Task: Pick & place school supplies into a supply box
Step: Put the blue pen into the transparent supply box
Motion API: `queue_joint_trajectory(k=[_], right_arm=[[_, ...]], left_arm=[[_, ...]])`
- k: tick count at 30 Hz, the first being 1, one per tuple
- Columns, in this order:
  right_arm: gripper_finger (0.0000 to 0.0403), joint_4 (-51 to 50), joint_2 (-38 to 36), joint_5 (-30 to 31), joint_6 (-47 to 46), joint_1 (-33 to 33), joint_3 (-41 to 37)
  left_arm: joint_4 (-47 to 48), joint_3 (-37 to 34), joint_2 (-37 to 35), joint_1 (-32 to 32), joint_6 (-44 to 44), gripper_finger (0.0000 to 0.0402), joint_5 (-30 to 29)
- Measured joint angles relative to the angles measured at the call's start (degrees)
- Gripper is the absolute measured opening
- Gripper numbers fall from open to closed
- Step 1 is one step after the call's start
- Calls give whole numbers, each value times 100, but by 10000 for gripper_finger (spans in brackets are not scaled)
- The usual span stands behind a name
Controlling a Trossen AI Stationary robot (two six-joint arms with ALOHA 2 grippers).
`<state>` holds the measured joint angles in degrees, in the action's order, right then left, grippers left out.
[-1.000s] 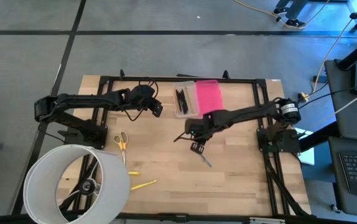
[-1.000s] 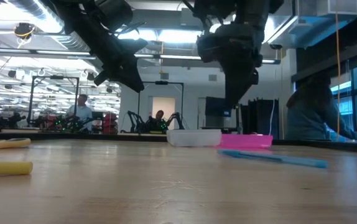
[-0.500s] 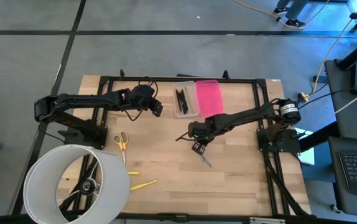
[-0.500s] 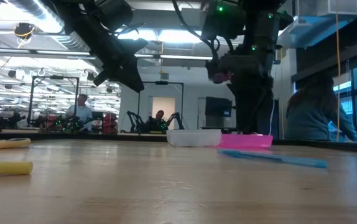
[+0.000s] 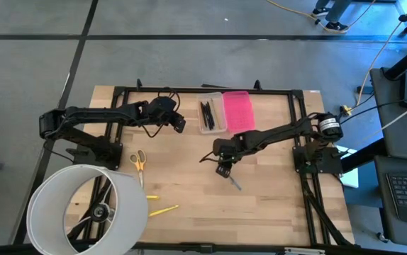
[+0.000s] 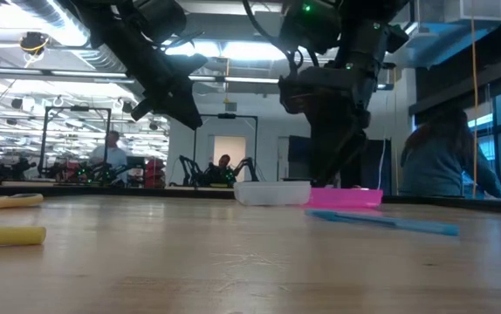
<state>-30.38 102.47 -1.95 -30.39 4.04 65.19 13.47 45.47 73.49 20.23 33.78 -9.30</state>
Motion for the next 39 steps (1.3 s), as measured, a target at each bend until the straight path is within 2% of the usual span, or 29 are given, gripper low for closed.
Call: queue_joint_trajectory(k=[5,10,26,39], right_arm=[[202,13,10,18,223,114,0],[198,21,10,369,236,182,0],[197,29,21,384,182,185,0],[197,86,638,404,70,393,13]], left_arm=[[0,0,0,1,0,57,0],[0,0,0,1,0,58,-1],[0,0,0,2,-1,57,-2],[2,0,0,2,-2,58,-2]])
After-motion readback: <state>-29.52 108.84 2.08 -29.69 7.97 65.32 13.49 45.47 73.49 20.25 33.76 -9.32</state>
